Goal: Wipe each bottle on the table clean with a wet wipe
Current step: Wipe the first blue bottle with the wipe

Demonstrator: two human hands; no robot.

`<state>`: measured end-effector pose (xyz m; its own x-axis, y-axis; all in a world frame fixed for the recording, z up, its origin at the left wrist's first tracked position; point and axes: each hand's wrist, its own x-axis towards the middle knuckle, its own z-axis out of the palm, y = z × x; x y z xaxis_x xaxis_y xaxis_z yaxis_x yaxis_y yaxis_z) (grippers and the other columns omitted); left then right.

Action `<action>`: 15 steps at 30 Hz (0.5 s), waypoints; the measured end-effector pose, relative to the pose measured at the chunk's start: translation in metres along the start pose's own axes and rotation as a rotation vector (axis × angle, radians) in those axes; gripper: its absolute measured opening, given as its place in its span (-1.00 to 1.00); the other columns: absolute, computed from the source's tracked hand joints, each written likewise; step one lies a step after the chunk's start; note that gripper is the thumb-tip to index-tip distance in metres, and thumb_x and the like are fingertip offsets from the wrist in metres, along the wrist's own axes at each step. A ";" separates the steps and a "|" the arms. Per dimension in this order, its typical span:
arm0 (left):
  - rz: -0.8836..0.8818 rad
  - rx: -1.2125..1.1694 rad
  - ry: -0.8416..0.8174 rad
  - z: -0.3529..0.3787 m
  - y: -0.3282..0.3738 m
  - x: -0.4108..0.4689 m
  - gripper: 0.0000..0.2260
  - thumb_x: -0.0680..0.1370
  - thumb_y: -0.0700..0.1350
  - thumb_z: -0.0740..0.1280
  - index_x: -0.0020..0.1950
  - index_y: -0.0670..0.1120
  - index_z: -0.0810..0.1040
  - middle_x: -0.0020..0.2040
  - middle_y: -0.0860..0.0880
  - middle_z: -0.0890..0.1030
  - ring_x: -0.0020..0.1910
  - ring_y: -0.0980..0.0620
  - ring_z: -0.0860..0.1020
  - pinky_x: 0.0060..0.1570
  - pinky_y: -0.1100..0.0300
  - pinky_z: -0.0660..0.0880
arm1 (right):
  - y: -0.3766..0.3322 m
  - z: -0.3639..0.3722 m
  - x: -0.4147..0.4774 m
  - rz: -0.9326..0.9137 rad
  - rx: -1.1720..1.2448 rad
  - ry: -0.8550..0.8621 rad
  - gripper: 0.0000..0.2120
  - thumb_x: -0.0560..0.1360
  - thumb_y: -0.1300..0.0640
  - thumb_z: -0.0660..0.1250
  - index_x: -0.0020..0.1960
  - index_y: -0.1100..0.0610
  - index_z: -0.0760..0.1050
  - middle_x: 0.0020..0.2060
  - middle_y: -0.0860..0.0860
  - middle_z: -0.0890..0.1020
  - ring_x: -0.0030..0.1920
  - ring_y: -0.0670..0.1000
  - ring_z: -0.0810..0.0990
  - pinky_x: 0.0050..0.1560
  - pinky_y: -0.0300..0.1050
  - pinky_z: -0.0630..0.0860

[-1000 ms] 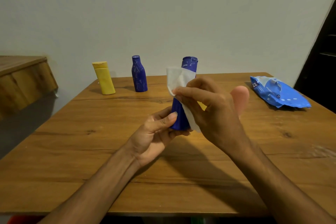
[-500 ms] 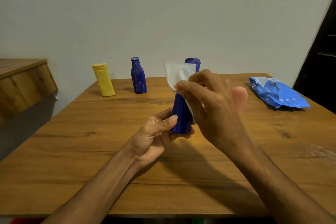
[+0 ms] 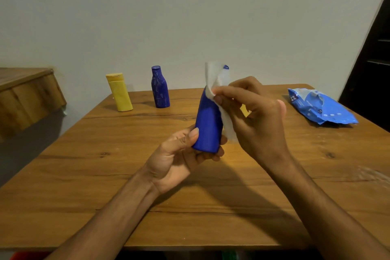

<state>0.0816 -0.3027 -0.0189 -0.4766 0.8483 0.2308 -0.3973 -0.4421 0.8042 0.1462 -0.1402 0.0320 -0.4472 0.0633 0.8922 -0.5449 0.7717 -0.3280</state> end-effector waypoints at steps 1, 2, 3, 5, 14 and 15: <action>-0.006 -0.013 -0.008 0.000 0.000 0.000 -0.52 0.50 -0.11 0.43 0.35 -0.27 0.46 0.13 -0.29 0.56 0.04 -0.17 0.56 0.08 0.04 0.54 | 0.000 0.000 0.000 0.028 0.016 0.038 -0.80 0.49 0.22 0.39 0.11 0.18 0.60 -0.09 0.01 0.55 -0.11 -0.15 0.52 -0.18 -0.41 0.45; -0.006 -0.030 -0.013 0.000 -0.001 0.001 -0.54 0.50 -0.12 0.42 0.35 -0.26 0.46 0.13 -0.29 0.56 0.04 -0.17 0.56 0.09 0.04 0.54 | 0.000 0.000 0.000 0.055 0.049 0.047 -0.81 0.48 0.23 0.40 0.10 0.17 0.60 -0.09 0.01 0.56 -0.10 -0.15 0.53 -0.19 -0.40 0.45; 0.001 -0.045 -0.016 -0.001 -0.001 0.001 -0.56 0.51 -0.13 0.41 0.34 -0.25 0.48 0.13 -0.28 0.56 0.05 -0.17 0.57 0.10 0.03 0.54 | 0.000 0.002 -0.002 0.077 0.096 0.031 -0.81 0.48 0.23 0.40 0.10 0.15 0.61 -0.09 0.03 0.58 -0.09 -0.11 0.55 -0.20 -0.34 0.49; 0.022 -0.062 -0.014 -0.002 0.000 0.001 -0.59 0.52 -0.12 0.40 0.33 -0.24 0.49 0.12 -0.28 0.57 0.05 -0.17 0.57 0.11 0.03 0.54 | -0.001 0.005 -0.006 0.114 0.188 -0.041 -0.79 0.47 0.22 0.41 0.09 0.08 0.60 -0.08 0.05 0.58 -0.07 -0.05 0.57 -0.18 -0.21 0.55; 0.030 -0.068 -0.021 -0.002 0.002 0.001 -0.56 0.53 -0.10 0.39 0.37 -0.23 0.46 0.13 -0.27 0.54 0.06 -0.15 0.55 0.12 0.05 0.53 | -0.003 0.009 -0.006 0.281 0.275 0.110 -0.80 0.47 0.22 0.42 0.09 0.19 0.62 -0.05 0.04 0.66 -0.02 -0.04 0.65 -0.06 -0.13 0.62; 0.029 -0.076 -0.026 -0.003 0.002 0.000 -0.55 0.53 -0.11 0.39 0.38 -0.24 0.45 0.13 -0.27 0.55 0.06 -0.15 0.55 0.12 0.04 0.54 | -0.004 0.008 -0.005 0.321 0.319 0.105 -0.80 0.46 0.22 0.42 0.09 0.20 0.62 -0.05 0.04 0.66 -0.01 -0.04 0.65 -0.05 -0.12 0.62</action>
<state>0.0784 -0.3043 -0.0183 -0.4687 0.8415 0.2685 -0.4425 -0.4868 0.7532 0.1451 -0.1492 0.0259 -0.5633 0.3439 0.7513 -0.5889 0.4706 -0.6570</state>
